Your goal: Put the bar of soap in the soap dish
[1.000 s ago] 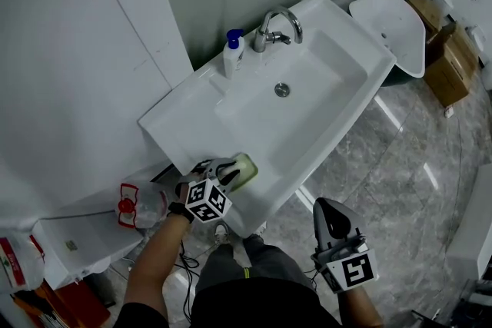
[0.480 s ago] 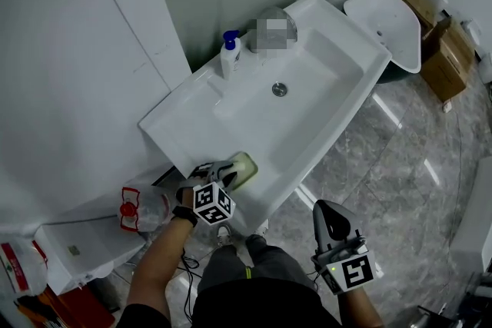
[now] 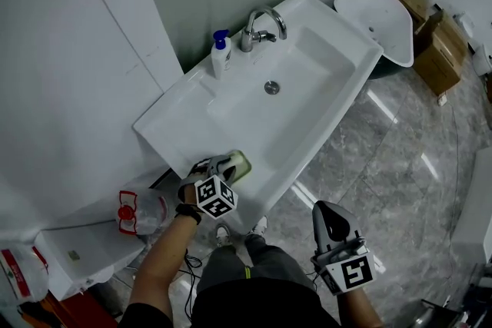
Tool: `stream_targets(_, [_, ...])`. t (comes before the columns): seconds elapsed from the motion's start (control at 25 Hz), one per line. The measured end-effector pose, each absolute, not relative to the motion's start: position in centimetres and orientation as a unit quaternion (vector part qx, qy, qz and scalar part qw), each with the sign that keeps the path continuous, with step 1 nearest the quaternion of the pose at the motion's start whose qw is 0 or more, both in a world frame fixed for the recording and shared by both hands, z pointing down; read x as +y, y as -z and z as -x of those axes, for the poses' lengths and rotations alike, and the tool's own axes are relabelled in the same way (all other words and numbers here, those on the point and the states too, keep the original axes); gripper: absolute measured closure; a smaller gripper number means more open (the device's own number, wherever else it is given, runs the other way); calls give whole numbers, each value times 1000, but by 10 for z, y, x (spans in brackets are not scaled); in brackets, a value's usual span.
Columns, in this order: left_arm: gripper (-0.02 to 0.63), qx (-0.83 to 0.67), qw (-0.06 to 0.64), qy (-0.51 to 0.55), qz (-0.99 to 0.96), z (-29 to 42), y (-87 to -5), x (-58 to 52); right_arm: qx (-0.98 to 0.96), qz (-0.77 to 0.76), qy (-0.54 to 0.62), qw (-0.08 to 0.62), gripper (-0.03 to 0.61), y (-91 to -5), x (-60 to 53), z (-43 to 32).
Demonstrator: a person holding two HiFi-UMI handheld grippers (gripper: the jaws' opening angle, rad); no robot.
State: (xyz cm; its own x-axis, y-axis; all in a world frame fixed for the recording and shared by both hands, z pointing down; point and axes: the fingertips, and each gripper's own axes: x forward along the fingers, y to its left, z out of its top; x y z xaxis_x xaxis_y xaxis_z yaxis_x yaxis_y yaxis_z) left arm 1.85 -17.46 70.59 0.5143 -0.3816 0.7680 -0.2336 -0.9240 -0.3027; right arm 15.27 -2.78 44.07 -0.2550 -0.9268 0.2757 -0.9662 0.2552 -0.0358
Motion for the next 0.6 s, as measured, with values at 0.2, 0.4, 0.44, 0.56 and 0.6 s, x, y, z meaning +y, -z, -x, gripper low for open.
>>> stream_targets(0.2, [485,167,55,455,873,-21,-709,-167,-783,-607,-100,96,568,-439,-22,-156])
stream_targets(0.4, [446,164,25,452,877,-23,-717,-161,-780,-610,-100,95,568,-440,-19,-159])
stream_targets(0.44, [445,167,15,450,877,-23,-716,-162,-780,-610,-101,95,568,-440,-18,-159])
stream_targets(0.56, [442,176,-3,451,875,-24,-717,-165,-779,-612,-102,93,568,-441,-17,-161])
stream_targets(0.6, [442,181,-5,453,873,-24,-717,-166,-779,-612,-102,93,568,-441,-16,-161])
